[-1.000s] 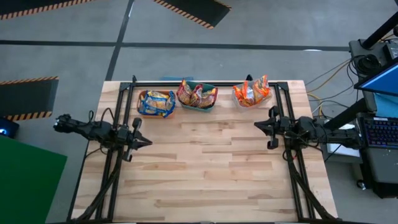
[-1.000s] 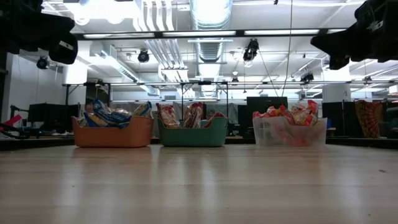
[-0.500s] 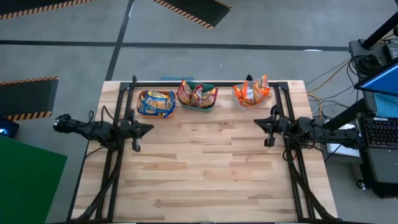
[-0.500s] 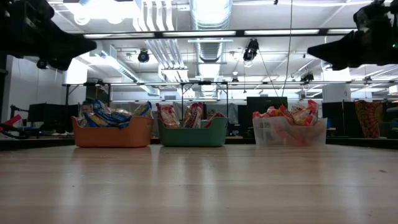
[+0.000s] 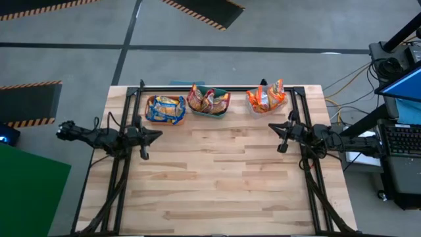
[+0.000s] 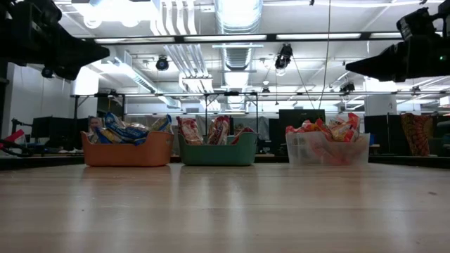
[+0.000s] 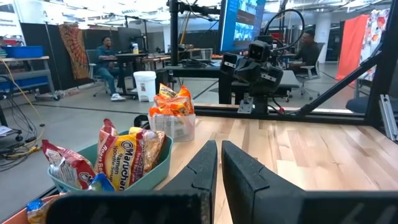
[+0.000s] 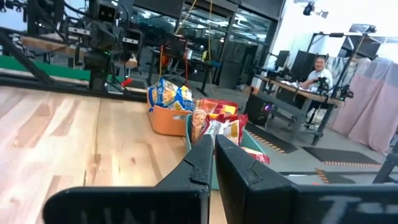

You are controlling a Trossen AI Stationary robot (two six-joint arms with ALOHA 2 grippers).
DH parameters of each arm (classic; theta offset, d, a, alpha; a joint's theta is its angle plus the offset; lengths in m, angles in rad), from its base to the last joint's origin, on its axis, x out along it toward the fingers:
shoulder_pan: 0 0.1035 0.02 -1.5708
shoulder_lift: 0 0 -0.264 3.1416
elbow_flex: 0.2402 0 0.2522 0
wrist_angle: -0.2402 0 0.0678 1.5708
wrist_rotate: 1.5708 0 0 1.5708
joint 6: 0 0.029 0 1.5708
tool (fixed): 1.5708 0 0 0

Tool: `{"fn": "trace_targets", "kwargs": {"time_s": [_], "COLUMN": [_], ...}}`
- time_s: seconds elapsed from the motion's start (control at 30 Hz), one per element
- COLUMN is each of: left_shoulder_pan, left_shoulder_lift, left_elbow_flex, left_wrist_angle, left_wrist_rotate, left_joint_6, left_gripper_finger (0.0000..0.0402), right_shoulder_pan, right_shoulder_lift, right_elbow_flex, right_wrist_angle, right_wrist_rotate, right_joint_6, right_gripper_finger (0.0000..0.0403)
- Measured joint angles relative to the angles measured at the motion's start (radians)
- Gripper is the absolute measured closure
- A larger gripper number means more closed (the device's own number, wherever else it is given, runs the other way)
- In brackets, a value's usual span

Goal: Sort Maruchan noodles
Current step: Return to Home Position

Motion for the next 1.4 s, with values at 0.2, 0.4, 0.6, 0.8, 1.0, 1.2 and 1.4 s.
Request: {"fn": "trace_targets", "kwargs": {"time_s": [0.2, 0.4, 0.6, 0.8, 1.0, 1.2, 1.4], "left_shoulder_pan": [0.0, 0.0, 0.0, 0.0, 0.0, 0.0, 0.0], "left_shoulder_lift": [0.0, 0.0, 0.0, 0.0, 0.0, 0.0, 0.0], "left_elbow_flex": [0.0, 0.0, 0.0, 0.0, 0.0, 0.0, 0.0], "left_wrist_angle": [0.0, 0.0, 0.0, 0.0, 0.0, 0.0, 0.0], "left_wrist_rotate": [-0.003, -0.003, -0.003, -0.003, -0.003, -0.002, 0.002], "left_joint_6": [0.0, 0.0, 0.0, 0.0, 0.0, 0.0, -0.001], "left_gripper_finger": [0.0396, 0.0396, 0.0396, 0.0396, 0.0396, 0.0396, 0.0396], "right_shoulder_pan": [0.0, 0.0, 0.0, 0.0, 0.0, 0.0, 0.0], "right_shoulder_lift": [0.0, 0.0, 0.0, 0.0, 0.0, 0.0, 0.0], "right_elbow_flex": [0.0, 0.0, 0.0, 0.0, 0.0, 0.0, 0.0], "right_wrist_angle": [-0.002, -0.003, -0.004, -0.004, -0.005, -0.005, -0.005], "right_wrist_rotate": [0.0, 0.0, 0.0, 0.0, 0.0, 0.0, 0.0], "right_joint_6": [0.059, 0.07, 0.07, 0.07, 0.07, 0.069, 0.07], "right_gripper_finger": [0.0394, 0.0394, 0.0394, 0.0394, 0.0394, 0.0394, 0.0394]}}
